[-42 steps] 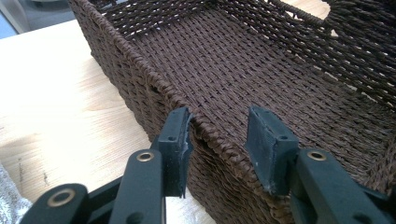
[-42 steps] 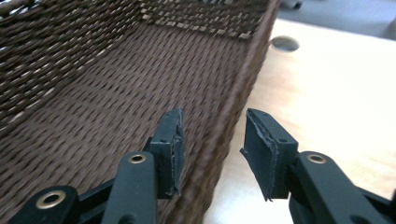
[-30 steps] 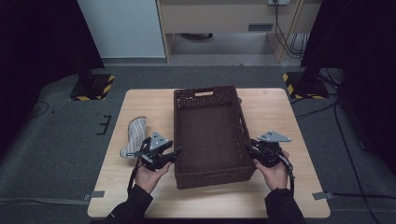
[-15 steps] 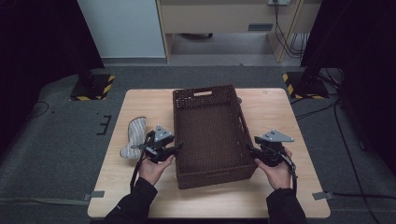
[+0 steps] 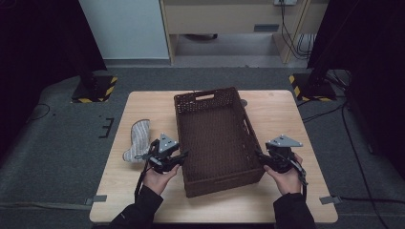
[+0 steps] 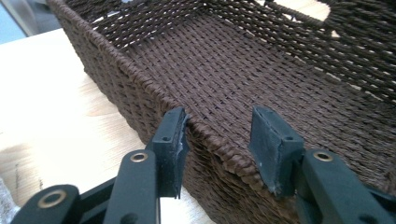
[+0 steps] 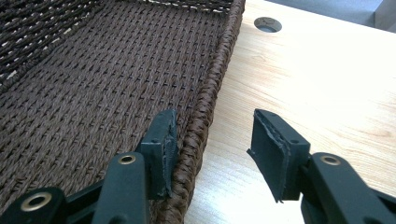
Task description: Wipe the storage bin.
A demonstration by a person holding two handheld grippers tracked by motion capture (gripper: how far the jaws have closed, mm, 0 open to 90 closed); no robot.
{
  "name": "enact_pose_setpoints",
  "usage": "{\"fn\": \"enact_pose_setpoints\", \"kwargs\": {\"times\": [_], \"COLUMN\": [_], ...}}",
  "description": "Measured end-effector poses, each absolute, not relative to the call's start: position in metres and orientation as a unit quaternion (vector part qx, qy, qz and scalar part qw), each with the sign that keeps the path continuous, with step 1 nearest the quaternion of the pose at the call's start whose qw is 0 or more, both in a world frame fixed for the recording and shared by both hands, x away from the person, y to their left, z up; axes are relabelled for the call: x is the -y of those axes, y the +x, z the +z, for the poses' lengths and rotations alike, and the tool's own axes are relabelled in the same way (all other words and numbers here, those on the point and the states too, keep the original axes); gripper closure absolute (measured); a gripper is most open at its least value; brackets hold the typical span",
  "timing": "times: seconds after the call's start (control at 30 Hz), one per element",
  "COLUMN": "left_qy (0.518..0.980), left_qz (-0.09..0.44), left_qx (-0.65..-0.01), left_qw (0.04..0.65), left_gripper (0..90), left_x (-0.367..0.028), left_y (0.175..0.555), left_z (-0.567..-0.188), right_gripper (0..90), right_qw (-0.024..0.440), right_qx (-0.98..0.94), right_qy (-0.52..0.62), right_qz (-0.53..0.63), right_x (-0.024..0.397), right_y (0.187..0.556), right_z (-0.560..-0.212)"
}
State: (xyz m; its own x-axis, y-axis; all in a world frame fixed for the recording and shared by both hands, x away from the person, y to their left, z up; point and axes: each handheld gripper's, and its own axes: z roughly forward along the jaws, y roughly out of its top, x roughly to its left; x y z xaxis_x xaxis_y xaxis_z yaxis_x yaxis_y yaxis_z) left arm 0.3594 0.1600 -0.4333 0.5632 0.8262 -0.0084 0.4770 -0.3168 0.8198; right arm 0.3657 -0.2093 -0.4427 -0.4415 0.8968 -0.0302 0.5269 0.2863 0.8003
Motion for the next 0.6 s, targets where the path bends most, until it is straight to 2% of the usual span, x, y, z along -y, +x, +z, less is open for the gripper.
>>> {"fn": "enact_pose_setpoints", "kwargs": {"times": [0.17,0.47,0.6], "left_qy": [0.775,0.771,0.775], "left_qz": [0.224,0.218,0.218], "left_qx": [-0.424,-0.437,-0.434], "left_qw": [0.412,0.408,0.404], "left_gripper": [50.3,48.3,52.0], "left_x": [-0.167,-0.166,-0.163], "left_y": [0.368,0.395,0.395], "left_z": [-0.425,-0.436,-0.438], "right_gripper": [51.8,45.0,45.3], "right_qw": [0.256,0.266,0.256], "right_qx": [-0.766,-0.755,-0.752], "right_qy": [0.463,0.475,0.477], "right_qz": [0.365,0.366,0.375], "right_x": [0.209,0.215,0.214], "right_y": [0.368,0.373,0.370], "right_z": [-0.442,-0.443,-0.440]}}
